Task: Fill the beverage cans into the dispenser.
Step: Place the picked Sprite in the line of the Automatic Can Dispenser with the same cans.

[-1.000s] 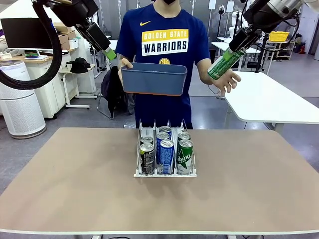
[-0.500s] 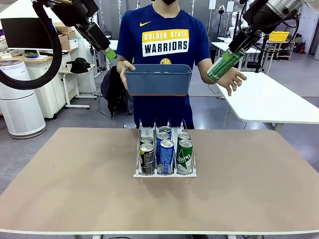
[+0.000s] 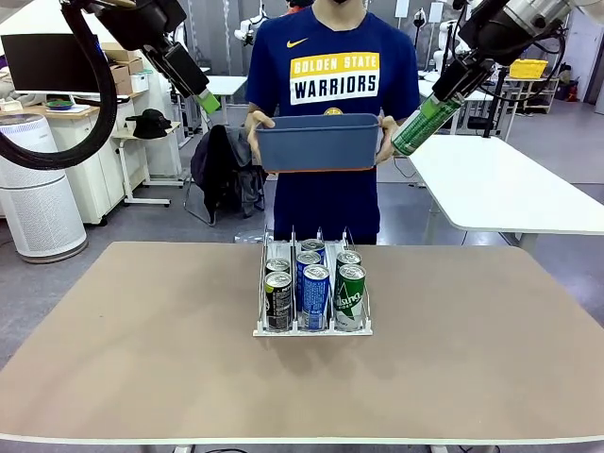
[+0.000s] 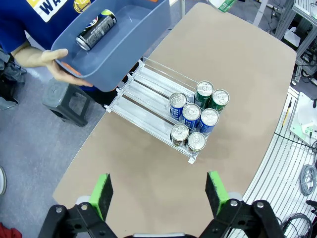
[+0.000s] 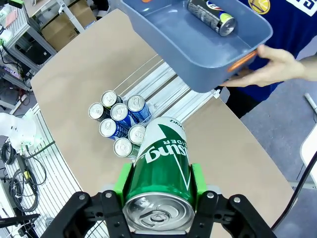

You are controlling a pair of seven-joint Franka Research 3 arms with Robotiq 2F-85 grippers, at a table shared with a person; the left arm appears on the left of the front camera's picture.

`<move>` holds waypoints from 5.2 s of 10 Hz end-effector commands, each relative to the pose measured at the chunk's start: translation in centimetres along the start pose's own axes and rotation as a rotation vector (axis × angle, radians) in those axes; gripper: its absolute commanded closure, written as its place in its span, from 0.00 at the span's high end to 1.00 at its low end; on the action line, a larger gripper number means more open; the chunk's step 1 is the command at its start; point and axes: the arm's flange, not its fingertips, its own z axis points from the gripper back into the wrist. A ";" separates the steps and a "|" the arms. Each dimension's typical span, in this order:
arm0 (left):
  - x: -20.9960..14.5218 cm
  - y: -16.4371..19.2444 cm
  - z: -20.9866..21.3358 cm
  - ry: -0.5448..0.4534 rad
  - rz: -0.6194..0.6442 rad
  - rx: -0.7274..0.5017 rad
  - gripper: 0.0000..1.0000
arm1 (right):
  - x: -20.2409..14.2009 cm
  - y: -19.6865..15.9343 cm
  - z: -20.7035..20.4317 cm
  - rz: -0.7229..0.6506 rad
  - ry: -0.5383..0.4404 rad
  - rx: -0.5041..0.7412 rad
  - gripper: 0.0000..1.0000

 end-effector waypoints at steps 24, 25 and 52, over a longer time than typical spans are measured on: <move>0.0 0.1 0.0 -0.002 0.000 0.005 1.00 | -13.0 14.9 -1.9 -0.138 0.166 -0.053 0.58; 0.0 0.1 0.0 -0.002 0.000 0.005 1.00 | -12.8 14.0 -2.8 -0.095 0.134 -0.086 0.58; 0.0 0.1 0.0 -0.002 0.000 0.005 1.00 | -17.6 17.3 -21.2 -0.141 0.141 -0.119 0.58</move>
